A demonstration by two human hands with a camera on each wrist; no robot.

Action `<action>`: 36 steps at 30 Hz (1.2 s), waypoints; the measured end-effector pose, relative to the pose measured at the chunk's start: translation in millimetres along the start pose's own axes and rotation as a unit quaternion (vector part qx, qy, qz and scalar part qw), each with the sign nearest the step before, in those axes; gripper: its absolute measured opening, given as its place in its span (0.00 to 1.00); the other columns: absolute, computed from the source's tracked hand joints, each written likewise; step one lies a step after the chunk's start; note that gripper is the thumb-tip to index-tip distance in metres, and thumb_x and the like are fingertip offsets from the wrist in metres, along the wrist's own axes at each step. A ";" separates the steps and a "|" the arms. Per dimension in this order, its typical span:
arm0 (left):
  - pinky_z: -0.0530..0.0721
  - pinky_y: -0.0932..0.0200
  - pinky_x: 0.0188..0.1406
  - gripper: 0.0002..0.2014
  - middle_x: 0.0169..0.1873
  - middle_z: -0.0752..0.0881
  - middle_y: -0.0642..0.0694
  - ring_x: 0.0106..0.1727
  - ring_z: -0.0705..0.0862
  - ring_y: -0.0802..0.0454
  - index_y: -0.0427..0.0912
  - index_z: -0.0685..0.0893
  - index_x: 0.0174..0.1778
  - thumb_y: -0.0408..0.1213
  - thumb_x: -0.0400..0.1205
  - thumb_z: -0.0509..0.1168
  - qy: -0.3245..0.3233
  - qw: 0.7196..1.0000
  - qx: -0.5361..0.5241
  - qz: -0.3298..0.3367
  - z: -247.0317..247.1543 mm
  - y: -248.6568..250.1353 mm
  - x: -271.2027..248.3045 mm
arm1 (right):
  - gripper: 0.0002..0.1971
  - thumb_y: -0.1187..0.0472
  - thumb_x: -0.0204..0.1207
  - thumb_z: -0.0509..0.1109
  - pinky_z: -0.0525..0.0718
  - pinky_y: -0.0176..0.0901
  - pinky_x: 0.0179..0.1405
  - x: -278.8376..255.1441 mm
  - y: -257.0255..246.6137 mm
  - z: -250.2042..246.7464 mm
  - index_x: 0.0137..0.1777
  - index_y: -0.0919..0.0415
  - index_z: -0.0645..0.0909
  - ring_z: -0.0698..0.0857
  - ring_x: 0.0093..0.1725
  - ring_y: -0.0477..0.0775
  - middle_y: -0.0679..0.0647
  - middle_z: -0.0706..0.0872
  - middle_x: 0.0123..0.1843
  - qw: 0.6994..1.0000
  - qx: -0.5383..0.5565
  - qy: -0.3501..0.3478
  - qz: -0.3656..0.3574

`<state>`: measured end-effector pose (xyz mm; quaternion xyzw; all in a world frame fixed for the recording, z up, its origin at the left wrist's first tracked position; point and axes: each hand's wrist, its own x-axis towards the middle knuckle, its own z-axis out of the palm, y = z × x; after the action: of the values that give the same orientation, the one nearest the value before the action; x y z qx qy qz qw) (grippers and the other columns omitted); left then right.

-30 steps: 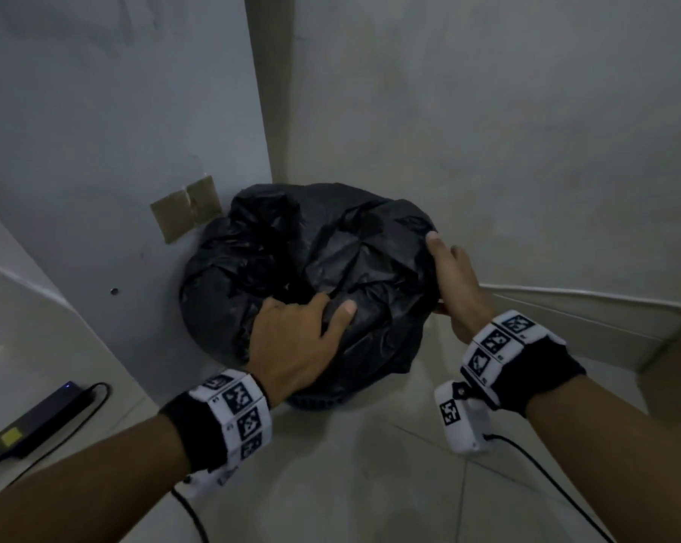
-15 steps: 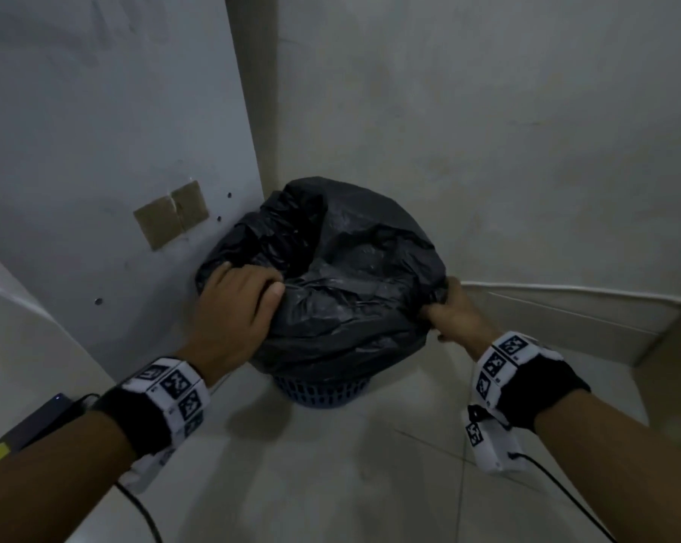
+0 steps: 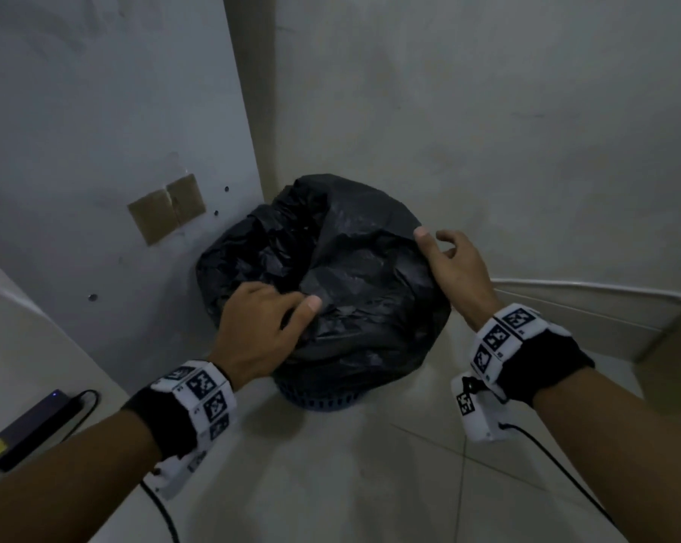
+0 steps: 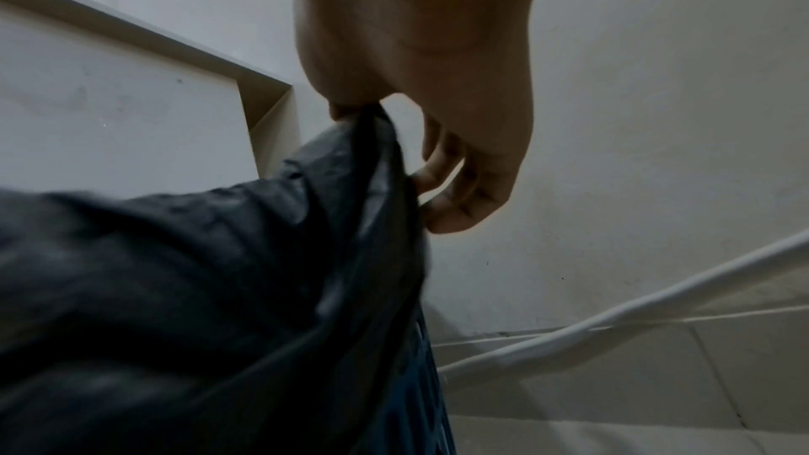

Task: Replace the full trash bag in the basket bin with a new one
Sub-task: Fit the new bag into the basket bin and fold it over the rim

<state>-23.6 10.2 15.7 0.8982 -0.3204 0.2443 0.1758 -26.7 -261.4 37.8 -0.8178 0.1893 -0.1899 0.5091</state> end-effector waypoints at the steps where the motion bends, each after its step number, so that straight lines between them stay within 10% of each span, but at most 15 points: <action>1: 0.66 0.59 0.43 0.32 0.19 0.73 0.52 0.24 0.73 0.49 0.47 0.77 0.25 0.58 0.87 0.39 0.005 1.000 -0.008 0.005 -2.6 -9.0 -0.7 | 0.30 0.33 0.72 0.67 0.85 0.51 0.49 0.2 0.0 -0.3 0.62 0.57 0.80 0.86 0.47 0.56 0.54 0.85 0.44 1.000 0.004 -0.020 0.004; 5: 0.69 0.51 0.65 0.33 0.33 0.88 0.47 0.42 0.84 0.46 0.41 0.87 0.33 0.54 0.88 0.41 0.006 1.000 0.006 0.004 -6.3 -52.1 -8.3 | 0.16 0.52 0.80 0.69 0.87 0.50 0.34 -3.0 -2.9 -0.3 0.48 0.68 0.81 0.87 0.35 0.57 0.64 0.87 0.41 0.995 -0.010 -0.098 -0.021; 10: 0.79 0.45 0.62 0.27 0.50 0.89 0.38 0.55 0.85 0.39 0.33 0.89 0.48 0.47 0.87 0.49 0.041 0.995 -0.007 -0.086 -13.8 -88.5 -3.6 | 0.12 0.56 0.81 0.65 0.85 0.57 0.40 0.1 14.4 -2.9 0.37 0.59 0.74 0.85 0.38 0.66 0.64 0.83 0.37 0.998 -0.069 -0.003 -0.006; 14: 0.78 0.50 0.56 0.20 0.51 0.87 0.40 0.53 0.83 0.42 0.35 0.86 0.50 0.43 0.88 0.51 0.095 0.992 -0.034 -0.081 -16.3 -73.0 1.1 | 0.07 0.62 0.81 0.63 0.78 0.43 0.28 -20.2 19.9 -0.8 0.43 0.64 0.76 0.77 0.27 0.58 0.58 0.78 0.31 0.912 -0.263 -0.292 0.112; 19: 0.80 0.48 0.56 0.20 0.51 0.88 0.47 0.53 0.84 0.48 0.42 0.86 0.53 0.48 0.87 0.51 0.031 0.998 -0.060 0.009 -10.3 -12.8 8.2 | 0.23 0.65 0.82 0.59 0.82 0.46 0.35 -2.6 29.6 -7.4 0.78 0.58 0.65 0.83 0.36 0.60 0.62 0.83 0.53 0.953 -0.060 -0.209 0.212; 27: 0.69 0.59 0.50 0.25 0.24 0.76 0.56 0.28 0.75 0.54 0.53 0.76 0.34 0.68 0.81 0.47 -0.032 0.999 0.040 0.007 5.1 1.1 -0.6 | 0.22 0.44 0.84 0.57 0.82 0.54 0.41 -0.1 20.0 7.1 0.67 0.60 0.73 0.82 0.47 0.63 0.61 0.82 0.51 0.879 0.332 -0.131 0.318; 30: 0.69 0.56 0.56 0.26 0.24 0.77 0.54 0.31 0.77 0.50 0.49 0.75 0.31 0.64 0.83 0.48 -0.010 0.997 0.049 0.067 -0.2 -22.6 -4.1 | 0.19 0.49 0.86 0.56 0.83 0.51 0.44 -3.2 13.2 11.7 0.54 0.63 0.82 0.84 0.46 0.60 0.58 0.90 0.44 0.860 0.374 -0.178 0.297; 33: 0.71 0.45 0.63 0.26 0.30 0.82 0.53 0.39 0.78 0.48 0.48 0.82 0.34 0.57 0.86 0.48 -0.004 0.992 0.053 0.111 -7.5 -45.0 -12.3 | 0.16 0.62 0.85 0.57 0.84 0.50 0.52 -3.3 11.4 12.3 0.68 0.66 0.79 0.83 0.58 0.61 0.62 0.85 0.62 0.870 0.348 -0.207 0.283; 36: 0.70 0.38 0.64 0.24 0.45 0.86 0.49 0.50 0.81 0.45 0.45 0.86 0.42 0.52 0.87 0.47 0.002 0.995 0.056 0.084 -11.0 -66.4 -18.4 | 0.10 0.67 0.83 0.59 0.88 0.43 0.37 -1.1 16.6 10.2 0.56 0.63 0.81 0.83 0.48 0.59 0.60 0.85 0.51 0.890 0.289 -0.217 0.279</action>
<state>4.2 73.1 4.0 0.8762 -0.3800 0.2774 0.1048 -24.4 -259.8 18.5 -0.5691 0.2316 0.0961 0.7831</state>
